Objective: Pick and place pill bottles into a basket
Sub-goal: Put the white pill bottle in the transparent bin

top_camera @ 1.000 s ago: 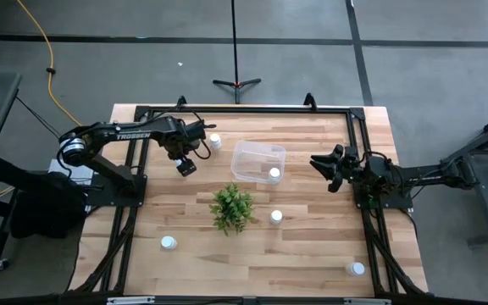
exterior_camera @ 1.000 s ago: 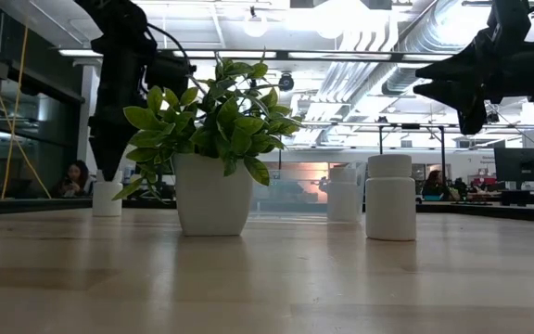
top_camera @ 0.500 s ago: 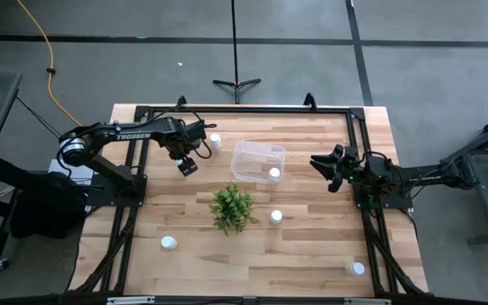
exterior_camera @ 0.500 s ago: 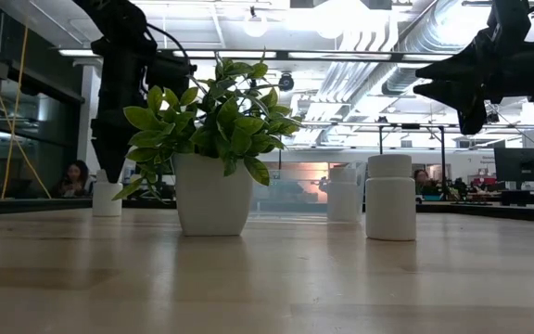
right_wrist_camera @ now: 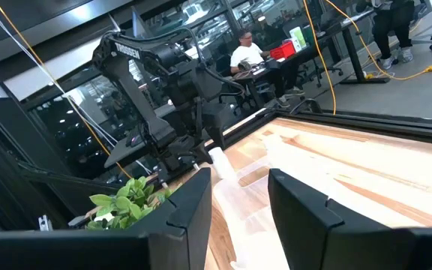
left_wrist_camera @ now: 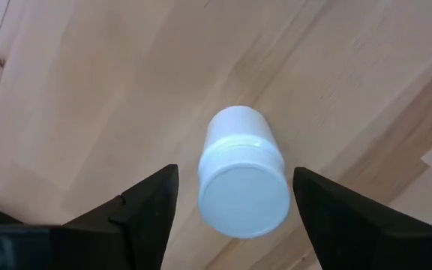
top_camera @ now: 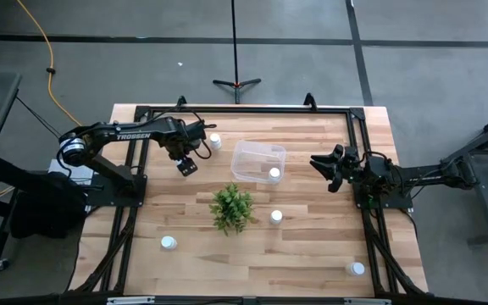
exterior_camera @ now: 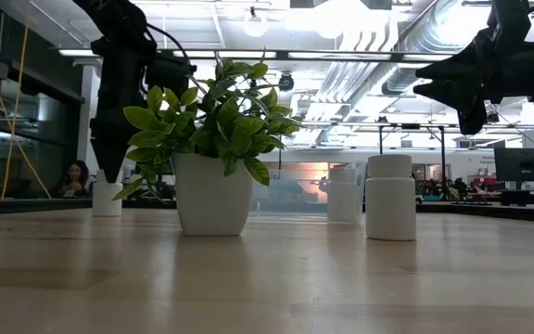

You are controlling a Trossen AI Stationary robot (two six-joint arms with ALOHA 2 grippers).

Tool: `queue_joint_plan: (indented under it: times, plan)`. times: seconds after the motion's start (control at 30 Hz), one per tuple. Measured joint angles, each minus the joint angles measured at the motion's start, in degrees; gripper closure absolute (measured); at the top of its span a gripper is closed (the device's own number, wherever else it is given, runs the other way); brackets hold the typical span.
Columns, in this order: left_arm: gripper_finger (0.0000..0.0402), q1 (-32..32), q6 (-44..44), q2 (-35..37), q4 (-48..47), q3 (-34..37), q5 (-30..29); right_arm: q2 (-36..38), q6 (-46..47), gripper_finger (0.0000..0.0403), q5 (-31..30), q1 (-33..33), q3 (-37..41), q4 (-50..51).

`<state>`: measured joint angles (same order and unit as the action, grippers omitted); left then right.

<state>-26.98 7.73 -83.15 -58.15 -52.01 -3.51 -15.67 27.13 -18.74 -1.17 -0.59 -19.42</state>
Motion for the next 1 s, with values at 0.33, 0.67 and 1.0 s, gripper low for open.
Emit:
queue_joint_plan:
  times: [0.33,0.67,1.0]
  plan:
    - [0.0099,0.0,-0.3,0.0,-0.3,0.0,0.0,0.0,-0.1,0.0279,0.0,0.0,0.0,0.0]
    - [0.0146,0.0,-1.9,0.0,-0.3,0.0,1.6,0.0,0.0,0.0279,0.0,0.0,0.0,0.0]
    - [0.0206,0.0,-2.0,0.0,-0.3,0.0,1.7,0.0,0.0,0.0279,0.0,0.0,0.0,0.0]
